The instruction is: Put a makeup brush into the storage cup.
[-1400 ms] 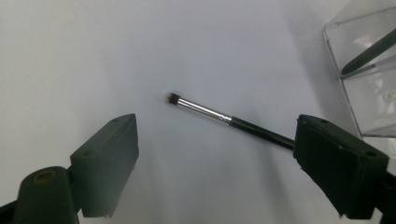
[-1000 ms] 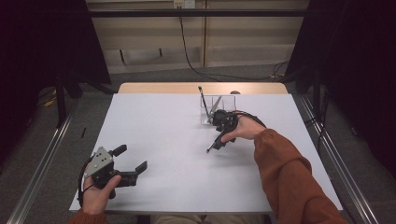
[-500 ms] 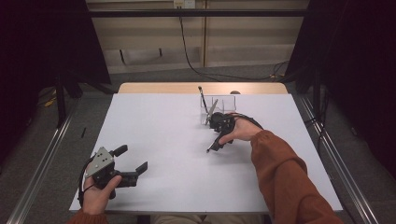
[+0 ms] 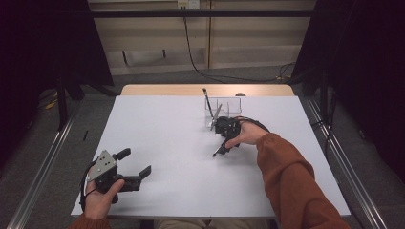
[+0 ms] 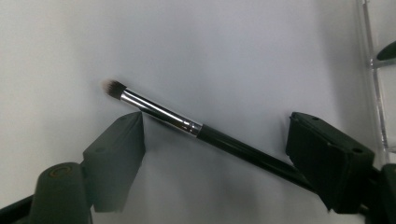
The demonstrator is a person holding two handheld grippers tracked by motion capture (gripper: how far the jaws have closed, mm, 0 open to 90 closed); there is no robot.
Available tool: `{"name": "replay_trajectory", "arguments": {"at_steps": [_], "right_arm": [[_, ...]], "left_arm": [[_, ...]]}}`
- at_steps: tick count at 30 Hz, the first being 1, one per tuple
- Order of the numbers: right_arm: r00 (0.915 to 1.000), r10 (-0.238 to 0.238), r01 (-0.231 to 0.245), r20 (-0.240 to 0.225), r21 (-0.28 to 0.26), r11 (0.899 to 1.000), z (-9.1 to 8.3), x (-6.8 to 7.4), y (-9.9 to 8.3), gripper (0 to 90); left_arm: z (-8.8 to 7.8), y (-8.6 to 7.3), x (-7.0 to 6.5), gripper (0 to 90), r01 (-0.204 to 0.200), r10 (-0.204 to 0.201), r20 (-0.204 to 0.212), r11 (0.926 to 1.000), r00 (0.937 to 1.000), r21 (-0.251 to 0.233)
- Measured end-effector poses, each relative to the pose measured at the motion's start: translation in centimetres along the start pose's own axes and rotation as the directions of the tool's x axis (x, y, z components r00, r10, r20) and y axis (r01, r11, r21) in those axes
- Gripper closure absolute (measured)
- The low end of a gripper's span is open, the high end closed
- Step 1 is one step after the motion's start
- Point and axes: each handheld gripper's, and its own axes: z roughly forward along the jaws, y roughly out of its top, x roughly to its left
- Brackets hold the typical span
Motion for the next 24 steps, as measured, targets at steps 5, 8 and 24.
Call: {"name": "replay_trajectory", "arguments": {"at_steps": [5, 8, 24], "right_arm": [[1.0, -0.008, 0.008, -0.004, 0.007, 1.0, -0.4, -0.1, -0.1, 38.4], [0.9998, -0.018, 0.018, -0.007, 0.015, 1.0, -0.6, 0.0, -0.1, 46.2], [0.9984, -0.053, 0.054, -0.019, 0.055, 0.997, -0.7, 0.9, 0.4, 72.6]], "left_arm": [[0.0, 0.0, 0.0, 2.1, -0.001, 0.001, 0.001, 1.0, 1.0, -0.001], [0.0, 0.0, 0.0, 2.2, 0.0, 0.0, -0.002, 1.0, 1.0, 0.001], [0.0, 0.0, 0.1, 2.1, 0.013, -0.013, -0.007, 0.9999, 0.9999, 0.002]]}}
